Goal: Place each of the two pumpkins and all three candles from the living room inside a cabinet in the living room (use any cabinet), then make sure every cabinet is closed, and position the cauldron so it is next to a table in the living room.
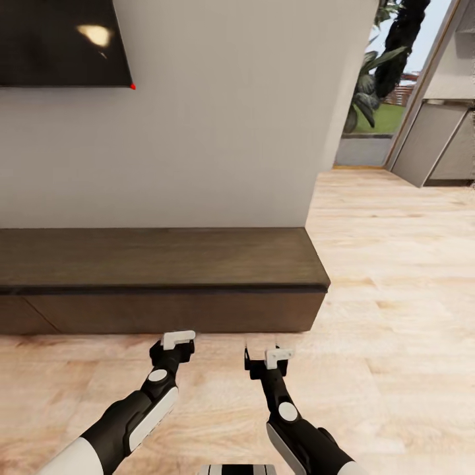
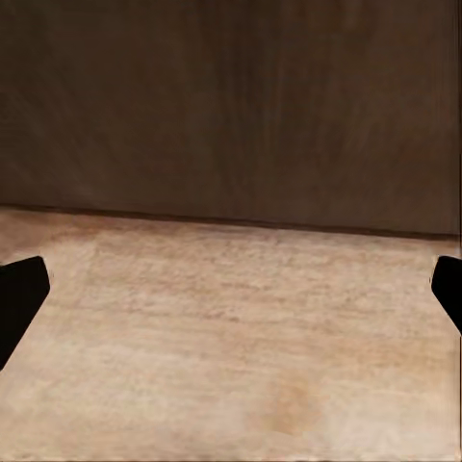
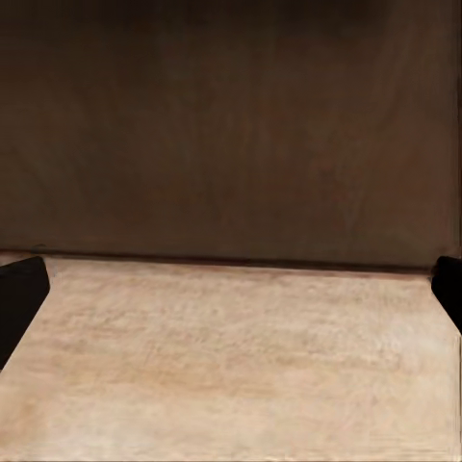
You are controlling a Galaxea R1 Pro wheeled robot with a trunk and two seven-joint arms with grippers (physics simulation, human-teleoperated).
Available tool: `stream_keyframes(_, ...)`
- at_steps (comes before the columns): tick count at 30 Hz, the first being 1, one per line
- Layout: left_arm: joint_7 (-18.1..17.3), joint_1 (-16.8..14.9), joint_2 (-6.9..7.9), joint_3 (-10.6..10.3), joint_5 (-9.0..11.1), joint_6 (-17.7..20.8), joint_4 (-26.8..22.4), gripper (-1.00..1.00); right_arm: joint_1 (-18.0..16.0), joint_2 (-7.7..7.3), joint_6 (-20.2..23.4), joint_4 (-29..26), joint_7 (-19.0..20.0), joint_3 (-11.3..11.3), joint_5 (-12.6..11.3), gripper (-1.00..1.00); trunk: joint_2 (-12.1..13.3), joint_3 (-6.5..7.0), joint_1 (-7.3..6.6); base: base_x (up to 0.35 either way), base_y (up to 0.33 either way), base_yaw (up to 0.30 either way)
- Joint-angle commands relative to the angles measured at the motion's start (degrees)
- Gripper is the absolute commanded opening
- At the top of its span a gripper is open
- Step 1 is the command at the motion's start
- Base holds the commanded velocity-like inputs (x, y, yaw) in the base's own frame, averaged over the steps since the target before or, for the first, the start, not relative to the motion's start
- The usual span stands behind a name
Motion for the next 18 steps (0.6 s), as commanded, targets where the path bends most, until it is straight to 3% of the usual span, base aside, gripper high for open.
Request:
stream_keyframes(1,0.4,-0.1,0.1,-0.3,0.2,0.3,-0.3,1.0,-0.1,-0.04,-0.4,0.1,-0.3,0.3,-0.7,1.0,0.0,-0.04,-0.05,-0.343,0.0,0.0)
stream_keyframes(9,0.4,0.0,0.36,-0.2,0.3,1.0,-2.2,1.0,-0.1,-0.45,0.7,-1.2,-0.2,0.3,-4.2,1.0,0.0,-0.04,-0.05,-0.343,0.0,0.0)
stream_keyframes(11,0.4,0.1,0.91,-0.2,0.6,2.0,-4.3,1.0,0.0,-0.59,1.7,-4.8,-0.2,0.2,-4.4,1.0,0.0,-0.04,-0.05,-0.305,0.0,0.0)
stream_keyframes(13,0.5,0.9,3.22,0.0,1.3,6.1,-9.8,1.0,0.1,-1.1,4.6,-14.4,-0.2,0.2,-5.1,1.0,0.0,-0.04,-0.05,-0.114,0.0,0.0)
stream_keyframes(16,0.6,2.7,5.97,1.2,3.6,14.1,-19.5,1.0,0.4,-5.17,12.5,-26.4,-0.4,-1.8,-7.5,1.0,0.0,-0.04,-0.05,-0.039,0.0,0.0)
stream_keyframes(18,0.6,3.4,7.25,3.4,7.1,19.4,-24.3,1.0,0.9,-8.32,17.4,-33.0,-0.5,-3.5,-9.3,1.0,0.0,-0.04,-0.05,-0.012,0.0,0.0)
